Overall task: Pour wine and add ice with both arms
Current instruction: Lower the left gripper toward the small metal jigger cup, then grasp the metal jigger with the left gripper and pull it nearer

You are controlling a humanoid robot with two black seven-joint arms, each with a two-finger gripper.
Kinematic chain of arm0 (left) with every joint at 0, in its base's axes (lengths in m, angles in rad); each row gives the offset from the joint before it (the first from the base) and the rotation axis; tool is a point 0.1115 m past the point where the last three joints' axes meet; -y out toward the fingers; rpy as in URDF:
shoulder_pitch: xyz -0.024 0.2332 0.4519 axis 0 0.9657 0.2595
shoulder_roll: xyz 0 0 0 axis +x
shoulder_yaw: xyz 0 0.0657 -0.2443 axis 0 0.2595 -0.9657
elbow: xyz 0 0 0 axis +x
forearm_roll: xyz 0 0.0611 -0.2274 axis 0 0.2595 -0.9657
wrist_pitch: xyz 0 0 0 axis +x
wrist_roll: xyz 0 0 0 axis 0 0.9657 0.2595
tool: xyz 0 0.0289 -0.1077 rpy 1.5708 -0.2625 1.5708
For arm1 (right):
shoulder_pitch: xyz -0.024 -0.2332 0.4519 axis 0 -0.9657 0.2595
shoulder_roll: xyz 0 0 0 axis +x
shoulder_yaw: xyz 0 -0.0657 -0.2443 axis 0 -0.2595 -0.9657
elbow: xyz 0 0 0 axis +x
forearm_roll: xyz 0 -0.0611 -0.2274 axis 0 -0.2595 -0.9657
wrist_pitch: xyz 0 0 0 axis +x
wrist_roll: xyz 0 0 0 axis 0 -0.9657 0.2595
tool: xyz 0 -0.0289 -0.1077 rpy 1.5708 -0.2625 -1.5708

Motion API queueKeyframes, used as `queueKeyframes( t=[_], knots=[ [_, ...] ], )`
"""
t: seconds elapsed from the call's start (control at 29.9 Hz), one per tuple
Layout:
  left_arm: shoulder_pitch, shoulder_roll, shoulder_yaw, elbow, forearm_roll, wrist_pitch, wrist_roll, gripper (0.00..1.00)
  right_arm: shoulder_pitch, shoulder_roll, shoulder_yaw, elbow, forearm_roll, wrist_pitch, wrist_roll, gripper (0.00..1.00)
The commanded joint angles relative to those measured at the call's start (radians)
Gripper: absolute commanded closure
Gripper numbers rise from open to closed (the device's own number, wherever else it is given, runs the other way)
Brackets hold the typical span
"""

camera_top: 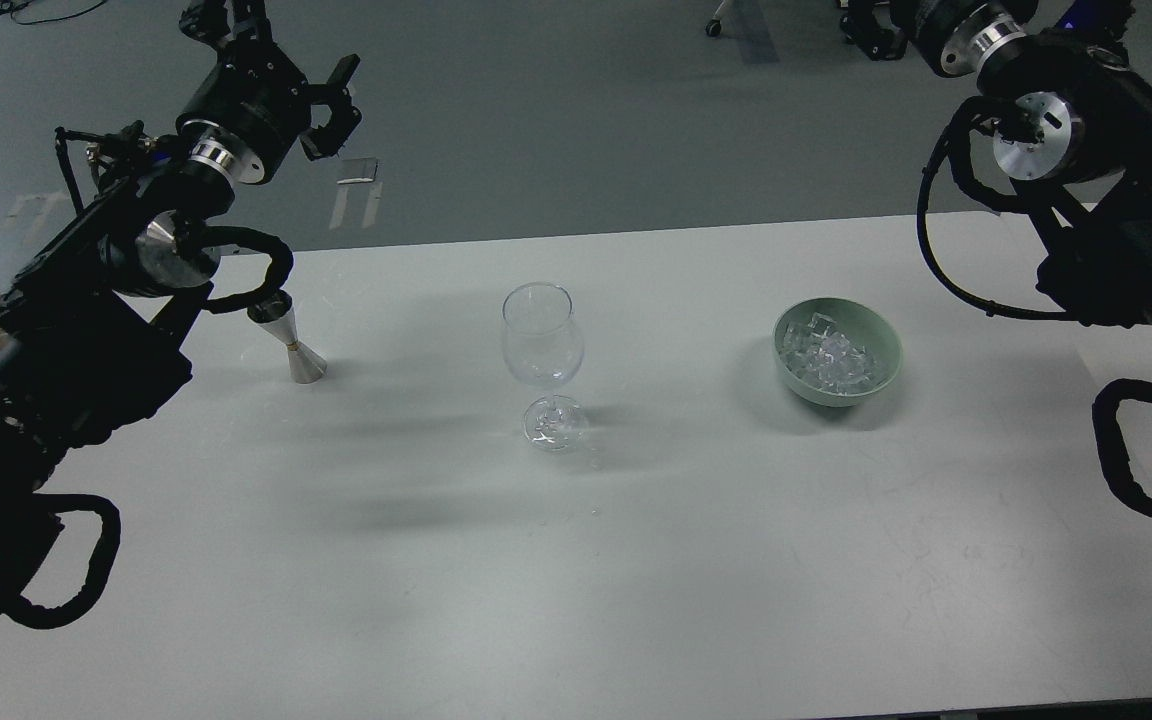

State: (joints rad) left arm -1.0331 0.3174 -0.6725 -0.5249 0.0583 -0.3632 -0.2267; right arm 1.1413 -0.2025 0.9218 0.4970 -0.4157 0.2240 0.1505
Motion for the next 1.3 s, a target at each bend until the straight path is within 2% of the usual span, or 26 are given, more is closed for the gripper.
queueKeyframes(
  t=[0.0, 0.1, 0.2, 0.27, 0.4, 0.67, 0.77, 0.84, 0.94, 1.0, 1.27],
  knots=[
    [0.024, 0.002, -0.025, -0.010, -0.005, -0.003, 0.001, 0.02, 0.000, 0.000, 0.000, 0.000, -0.002, 0.000, 0.000, 0.00],
    [0.068, 0.011, -0.114, -0.053, -0.008, -0.022, 0.024, 0.02, -0.002, -0.005, 0.000, 0.000, -0.002, 0.001, 0.001, 0.00],
    [0.114, 0.031, -0.199, -0.112, -0.014, -0.022, 0.099, 0.02, -0.003, -0.015, 0.000, 0.000, 0.000, 0.001, 0.000, 0.00],
    [0.174, 0.052, -0.269, -0.193, -0.014, -0.020, 0.167, 0.02, -0.005, -0.015, 0.000, 0.000, -0.001, 0.000, -0.002, 0.00],
    [0.264, 0.087, -0.321, -0.309, -0.012, -0.010, 0.179, 0.02, -0.006, -0.015, -0.001, -0.002, 0.000, -0.002, -0.003, 0.00],
    [0.487, 0.239, -0.420, -0.645, -0.047, -0.003, 0.181, 0.02, -0.012, -0.017, 0.002, 0.000, 0.002, -0.002, 0.000, 0.00],
    [0.583, 0.287, -0.449, -0.774, -0.116, 0.067, 0.201, 0.02, -0.020, -0.032, 0.003, 0.000, 0.002, -0.005, 0.001, 0.00],
    [0.623, 0.305, -0.461, -0.813, -0.162, 0.105, 0.230, 0.02, -0.020, -0.040, 0.005, 0.000, 0.002, -0.006, 0.006, 0.00],
    [0.763, 0.305, -0.531, -0.869, -0.283, 0.161, 0.326, 0.02, -0.031, -0.051, 0.015, 0.000, 0.002, -0.006, 0.014, 0.00],
    [0.816, 0.299, -0.556, -0.891, -0.304, 0.168, 0.355, 0.02, -0.035, -0.052, 0.015, 0.002, 0.002, -0.005, 0.014, 0.00],
    [0.950, 0.218, -0.614, -0.925, -0.337, 0.176, 0.365, 0.04, -0.038, -0.049, 0.015, 0.003, 0.002, -0.005, 0.011, 0.00]
  ],
)
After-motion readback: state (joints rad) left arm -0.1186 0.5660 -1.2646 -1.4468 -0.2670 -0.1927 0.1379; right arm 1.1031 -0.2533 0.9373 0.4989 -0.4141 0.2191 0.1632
